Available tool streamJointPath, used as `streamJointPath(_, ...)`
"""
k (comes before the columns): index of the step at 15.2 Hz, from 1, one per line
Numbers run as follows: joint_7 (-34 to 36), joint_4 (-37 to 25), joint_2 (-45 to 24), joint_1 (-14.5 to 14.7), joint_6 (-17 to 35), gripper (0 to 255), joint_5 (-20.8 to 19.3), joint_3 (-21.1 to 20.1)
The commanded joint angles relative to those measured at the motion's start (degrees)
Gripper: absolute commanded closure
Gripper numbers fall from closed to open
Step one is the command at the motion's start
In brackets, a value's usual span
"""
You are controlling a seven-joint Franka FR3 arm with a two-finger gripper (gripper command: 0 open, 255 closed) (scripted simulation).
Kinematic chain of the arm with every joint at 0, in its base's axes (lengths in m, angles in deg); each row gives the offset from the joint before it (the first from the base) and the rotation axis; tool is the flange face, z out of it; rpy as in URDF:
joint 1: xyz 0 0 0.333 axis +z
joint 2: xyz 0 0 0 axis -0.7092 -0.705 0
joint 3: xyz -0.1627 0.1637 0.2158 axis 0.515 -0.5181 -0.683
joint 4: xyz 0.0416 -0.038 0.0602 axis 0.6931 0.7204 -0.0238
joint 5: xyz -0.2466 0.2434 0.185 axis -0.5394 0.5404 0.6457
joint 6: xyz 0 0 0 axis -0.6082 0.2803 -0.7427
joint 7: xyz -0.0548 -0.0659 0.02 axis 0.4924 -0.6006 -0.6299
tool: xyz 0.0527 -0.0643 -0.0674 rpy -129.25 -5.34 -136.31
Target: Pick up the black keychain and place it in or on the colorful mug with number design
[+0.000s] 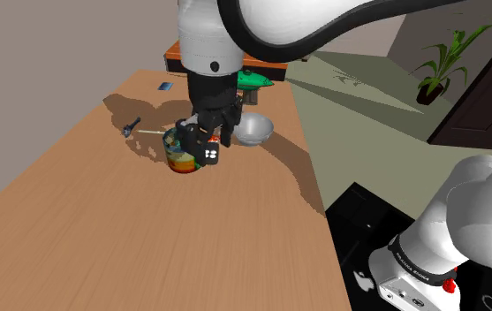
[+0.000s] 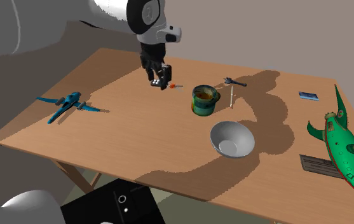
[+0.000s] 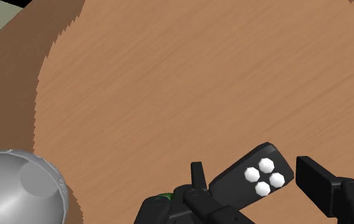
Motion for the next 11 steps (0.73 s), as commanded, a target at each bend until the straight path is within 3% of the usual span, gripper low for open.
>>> streamJointPath(1,-0.5,-3.69,-4.23,-0.88,0.11,255,-2.05,0.36)
streamJointPath(11,-2.51,-30.23,-25.67,-1.21,-7.01,255,-11.19,2.73)
